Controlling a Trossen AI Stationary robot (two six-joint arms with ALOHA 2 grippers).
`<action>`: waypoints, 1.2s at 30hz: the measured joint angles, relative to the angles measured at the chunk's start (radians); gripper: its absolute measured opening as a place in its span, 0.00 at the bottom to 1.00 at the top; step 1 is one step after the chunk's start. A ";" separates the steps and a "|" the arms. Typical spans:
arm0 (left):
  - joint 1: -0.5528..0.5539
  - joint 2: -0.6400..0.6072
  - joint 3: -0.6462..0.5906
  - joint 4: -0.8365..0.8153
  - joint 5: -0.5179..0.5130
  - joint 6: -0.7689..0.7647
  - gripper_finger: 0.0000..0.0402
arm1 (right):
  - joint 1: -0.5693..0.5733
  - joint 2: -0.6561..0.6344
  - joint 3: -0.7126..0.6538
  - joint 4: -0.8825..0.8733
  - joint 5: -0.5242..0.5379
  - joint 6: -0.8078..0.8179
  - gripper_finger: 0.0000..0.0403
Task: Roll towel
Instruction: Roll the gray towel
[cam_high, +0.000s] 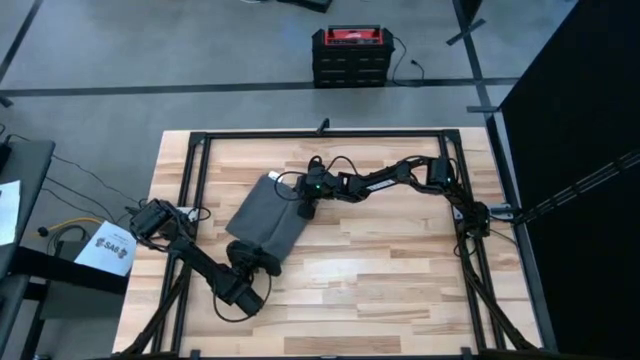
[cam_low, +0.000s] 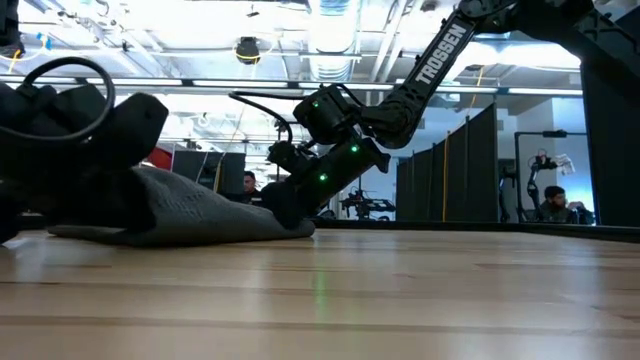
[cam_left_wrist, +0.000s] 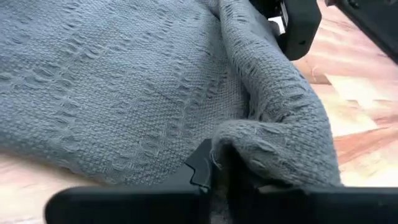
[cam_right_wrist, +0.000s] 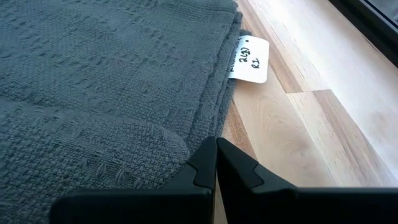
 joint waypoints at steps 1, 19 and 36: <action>0.000 0.000 -0.001 0.009 -0.014 -0.001 0.03 | 0.000 0.000 0.000 0.000 0.000 0.000 0.00; -0.037 -0.001 0.000 0.068 -0.103 -0.065 0.04 | 0.000 0.000 0.000 0.000 0.000 0.002 0.00; -0.058 0.002 0.075 0.198 0.115 0.299 0.07 | -0.008 0.000 -0.001 0.017 -0.003 0.001 0.00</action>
